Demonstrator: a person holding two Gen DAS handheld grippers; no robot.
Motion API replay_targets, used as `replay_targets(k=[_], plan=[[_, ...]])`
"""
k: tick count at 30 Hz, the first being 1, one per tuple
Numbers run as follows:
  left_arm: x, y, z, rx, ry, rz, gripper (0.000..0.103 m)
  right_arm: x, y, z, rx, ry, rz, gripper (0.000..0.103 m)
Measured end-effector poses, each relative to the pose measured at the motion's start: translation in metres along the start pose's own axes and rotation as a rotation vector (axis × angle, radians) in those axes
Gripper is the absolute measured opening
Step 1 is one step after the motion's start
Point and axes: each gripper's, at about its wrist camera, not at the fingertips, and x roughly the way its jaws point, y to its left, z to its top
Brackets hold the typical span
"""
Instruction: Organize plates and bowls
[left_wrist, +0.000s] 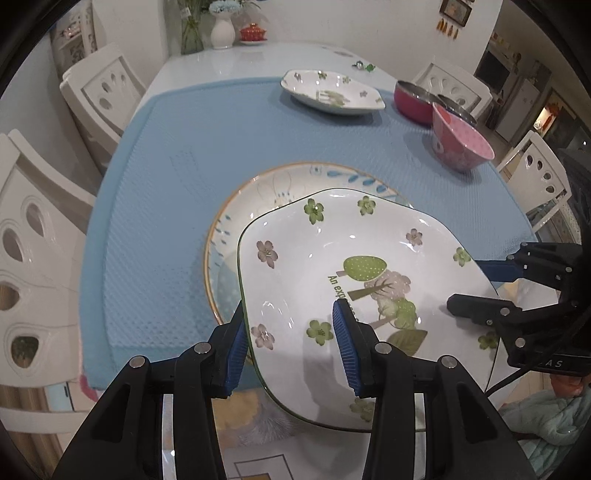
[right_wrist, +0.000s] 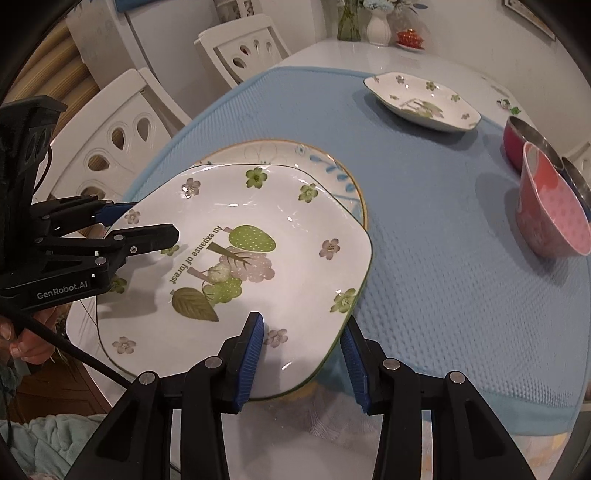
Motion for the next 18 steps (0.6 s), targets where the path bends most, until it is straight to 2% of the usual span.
replay_targets(k=[10,18], plan=[[0.006,0.005,-0.004,-0.014,0.009,0.011,0.04,-0.001,0.007,0.005,-0.047,-0.009,-0.037,0.042],[0.007,0.013,0.001,-0.026,0.017,0.014,0.04,-0.002,0.008,0.015,-0.017,-0.026,-0.019,0.041]])
